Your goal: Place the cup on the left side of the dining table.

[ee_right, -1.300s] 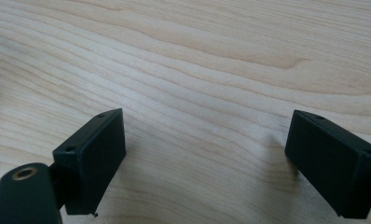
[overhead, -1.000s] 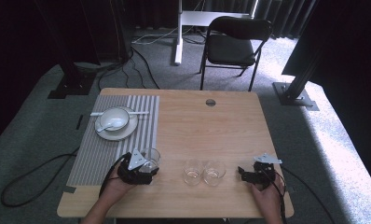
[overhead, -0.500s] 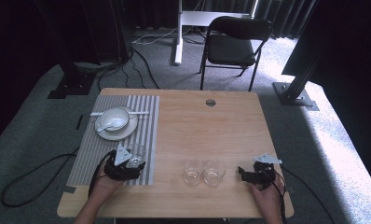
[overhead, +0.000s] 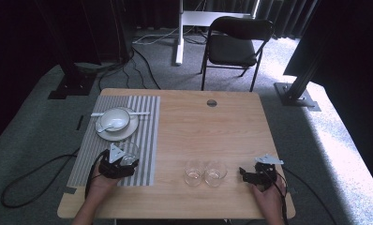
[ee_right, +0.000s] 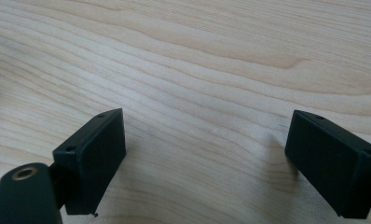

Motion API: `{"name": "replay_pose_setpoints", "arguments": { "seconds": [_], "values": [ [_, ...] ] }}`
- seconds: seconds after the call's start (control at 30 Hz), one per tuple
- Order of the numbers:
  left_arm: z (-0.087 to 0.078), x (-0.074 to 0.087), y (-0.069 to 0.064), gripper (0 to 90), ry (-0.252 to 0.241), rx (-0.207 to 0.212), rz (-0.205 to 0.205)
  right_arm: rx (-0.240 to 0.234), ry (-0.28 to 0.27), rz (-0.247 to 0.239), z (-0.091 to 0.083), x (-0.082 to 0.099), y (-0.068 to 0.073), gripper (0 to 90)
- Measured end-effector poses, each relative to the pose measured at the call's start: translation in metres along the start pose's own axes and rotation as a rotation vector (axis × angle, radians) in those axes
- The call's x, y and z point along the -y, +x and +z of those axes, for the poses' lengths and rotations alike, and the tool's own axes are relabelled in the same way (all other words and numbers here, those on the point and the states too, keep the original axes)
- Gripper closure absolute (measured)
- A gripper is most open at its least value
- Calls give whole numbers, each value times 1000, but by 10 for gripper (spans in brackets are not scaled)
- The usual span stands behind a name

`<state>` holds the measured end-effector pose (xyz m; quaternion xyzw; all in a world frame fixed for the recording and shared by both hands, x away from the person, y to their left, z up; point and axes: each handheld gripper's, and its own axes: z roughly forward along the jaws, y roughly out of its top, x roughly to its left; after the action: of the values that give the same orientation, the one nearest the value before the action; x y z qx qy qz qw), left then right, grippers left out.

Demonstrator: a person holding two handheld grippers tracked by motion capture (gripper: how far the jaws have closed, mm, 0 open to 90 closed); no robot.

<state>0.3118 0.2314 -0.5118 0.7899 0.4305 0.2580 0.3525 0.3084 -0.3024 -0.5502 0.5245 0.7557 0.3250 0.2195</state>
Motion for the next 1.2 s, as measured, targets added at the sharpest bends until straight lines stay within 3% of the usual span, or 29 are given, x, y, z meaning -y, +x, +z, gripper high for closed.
{"name": "replay_pose_setpoints", "arguments": {
  "seconds": [0.33, 0.6, 0.87, 1.03, 1.1, 1.2],
  "values": [
    [6, 4, 9, 218, -8, -39, -47, 0, 0, 0, 0, 0, 0, 116],
    [12, 10, 13, 218, -7, -39, -76, 0, 0, 0, 0, 0, 0, 117],
    [12, 14, 15, 216, -23, -27, -119, 0, 0, 0, 0, 0, 0, 116],
    [11, 15, 20, 212, -7, 20, -149, 0, 0, 0, 0, 0, 0, 117],
    [10, 17, 22, 166, -12, 50, -152, 0, 0, 0, 0, 0, 0, 117],
    [9, 18, 22, 130, -4, 55, -158, 0, 0, 2, 0, 0, 0, 116]
  ]
}}
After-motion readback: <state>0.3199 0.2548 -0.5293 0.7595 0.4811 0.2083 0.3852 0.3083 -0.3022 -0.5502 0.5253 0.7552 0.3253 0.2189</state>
